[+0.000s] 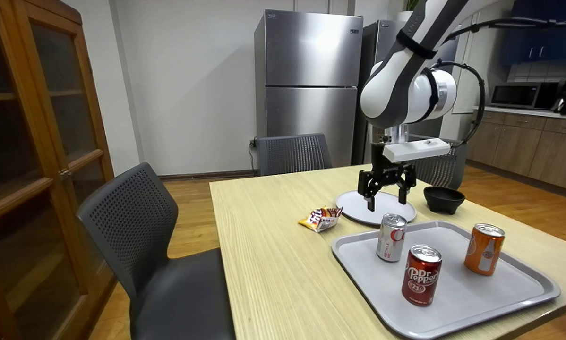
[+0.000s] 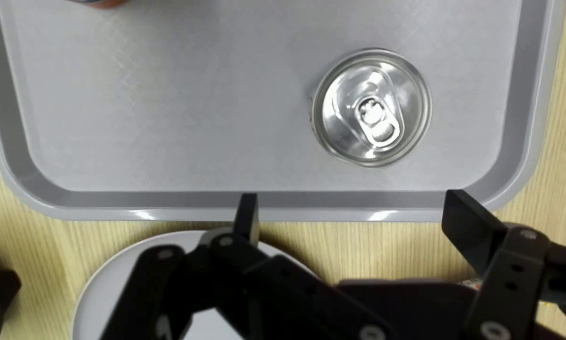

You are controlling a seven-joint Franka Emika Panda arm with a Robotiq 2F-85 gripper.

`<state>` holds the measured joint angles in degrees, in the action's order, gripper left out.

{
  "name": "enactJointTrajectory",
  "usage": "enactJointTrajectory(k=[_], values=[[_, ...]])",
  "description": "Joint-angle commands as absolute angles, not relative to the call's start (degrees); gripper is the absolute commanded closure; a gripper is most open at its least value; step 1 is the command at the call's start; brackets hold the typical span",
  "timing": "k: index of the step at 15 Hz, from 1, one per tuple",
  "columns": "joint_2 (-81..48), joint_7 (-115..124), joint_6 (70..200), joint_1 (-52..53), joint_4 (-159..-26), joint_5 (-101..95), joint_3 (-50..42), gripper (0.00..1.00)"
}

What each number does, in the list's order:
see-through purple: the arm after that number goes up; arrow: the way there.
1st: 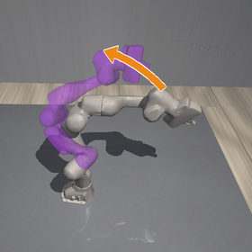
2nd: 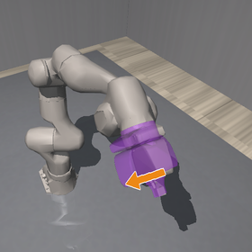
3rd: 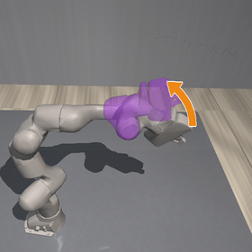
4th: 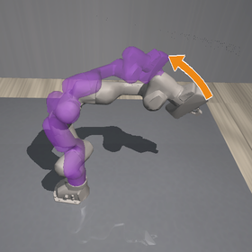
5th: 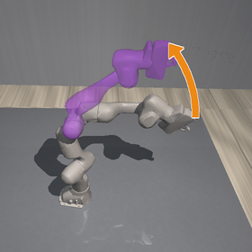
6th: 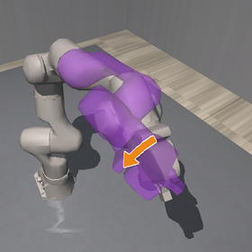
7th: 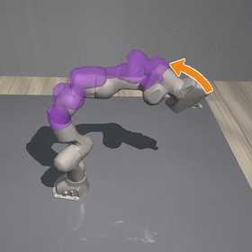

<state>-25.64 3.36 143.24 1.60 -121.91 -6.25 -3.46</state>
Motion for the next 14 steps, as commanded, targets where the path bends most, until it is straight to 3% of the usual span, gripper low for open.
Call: enactJointTrajectory(k=[1,14], values=[[-23.28,4.94,145.4,2.15,-126.17,-6.0,-3.07,0.0],[-22.95,6.34,146.79,2.74,-130.35,-5.4,-2.6,0.0]])
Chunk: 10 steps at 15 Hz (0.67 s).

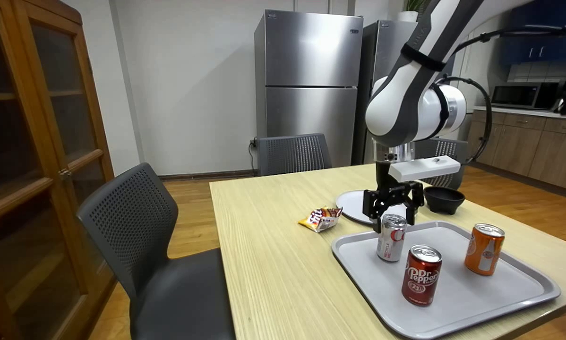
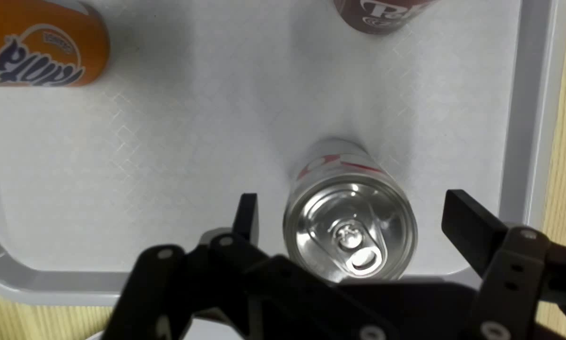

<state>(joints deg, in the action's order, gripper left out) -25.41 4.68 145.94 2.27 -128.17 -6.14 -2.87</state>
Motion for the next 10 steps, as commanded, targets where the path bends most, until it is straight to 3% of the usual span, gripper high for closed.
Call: enactJointTrajectory(k=[1,5,6,7,10], values=[[-22.96,6.48,146.88,2.81,-130.33,-5.45,-2.64,0.0],[-23.05,7.28,147.28,3.03,-130.15,-5.68,-2.88,0.0],[-23.06,7.47,147.38,3.07,-130.15,-5.73,-2.93,0.25],[-23.03,7.53,147.5,3.12,-130.17,-5.85,-2.97,0.28],[-22.54,7.8,147.68,3.21,-130.38,-5.99,-3.04,0.51]])
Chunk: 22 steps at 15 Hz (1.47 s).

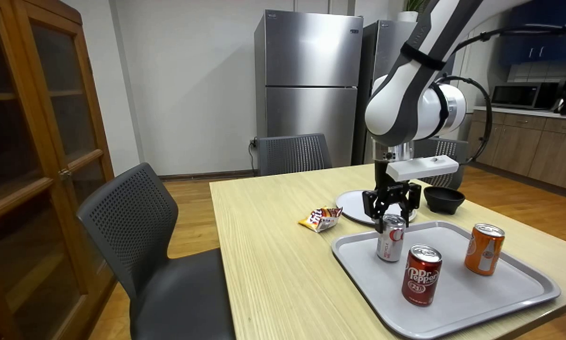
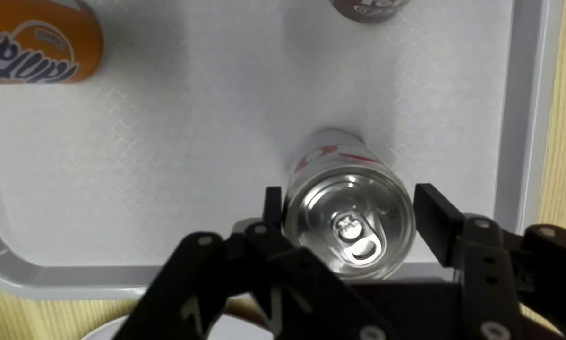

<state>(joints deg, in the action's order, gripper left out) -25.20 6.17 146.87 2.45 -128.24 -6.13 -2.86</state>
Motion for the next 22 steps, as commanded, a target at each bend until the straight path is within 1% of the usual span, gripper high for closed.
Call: enactJointTrajectory(k=[1,2,11,16,22], values=[[-22.23,7.83,147.72,3.25,-130.47,-6.07,-3.08,0.58],[-21.69,7.81,147.78,3.29,-130.64,-6.19,-3.09,0.62],[-19.28,7.33,147.94,2.68,-128.76,-6.15,-3.51,0.62],[-21.85,6.1,147.01,1.02,-123.72,-4.65,-3.68,0.62],[-27.97,5.28,144.62,-1.45,-113.26,-1.6,-3.55,0.62]])
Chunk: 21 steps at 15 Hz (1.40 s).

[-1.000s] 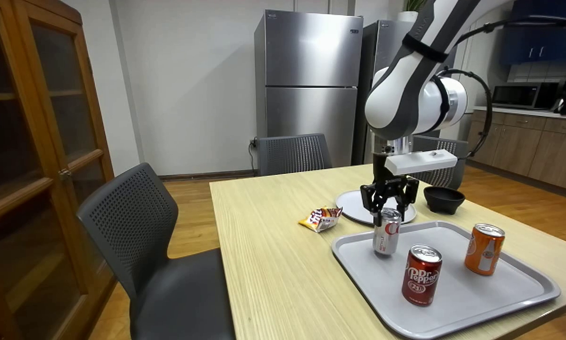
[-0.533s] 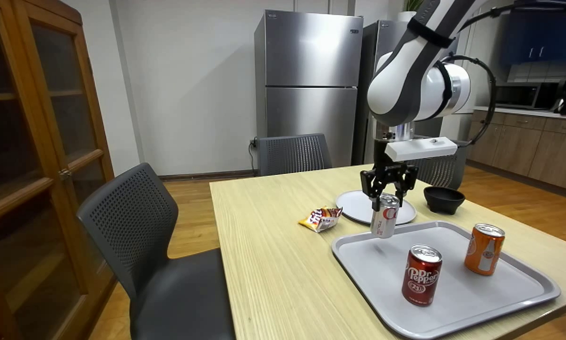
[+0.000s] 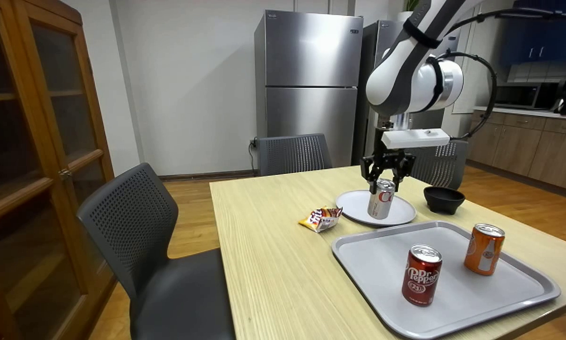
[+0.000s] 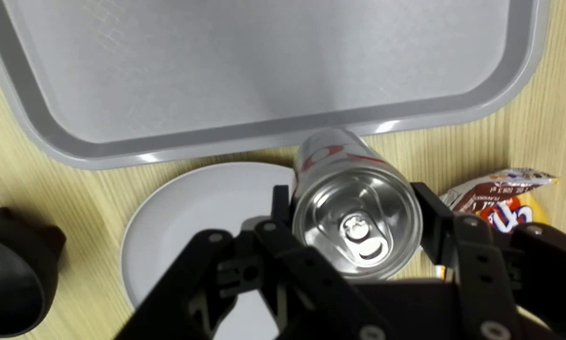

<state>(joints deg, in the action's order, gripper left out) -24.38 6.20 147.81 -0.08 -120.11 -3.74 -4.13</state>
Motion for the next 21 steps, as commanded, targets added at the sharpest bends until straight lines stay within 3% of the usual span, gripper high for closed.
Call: enactJointTrajectory(k=[1,21], values=[[-29.25,5.24,144.04,-1.75,-111.24,-1.17,-3.53,0.62],[-58.3,6.57,122.12,-5.0,-64.33,-0.18,-4.7,0.62]])
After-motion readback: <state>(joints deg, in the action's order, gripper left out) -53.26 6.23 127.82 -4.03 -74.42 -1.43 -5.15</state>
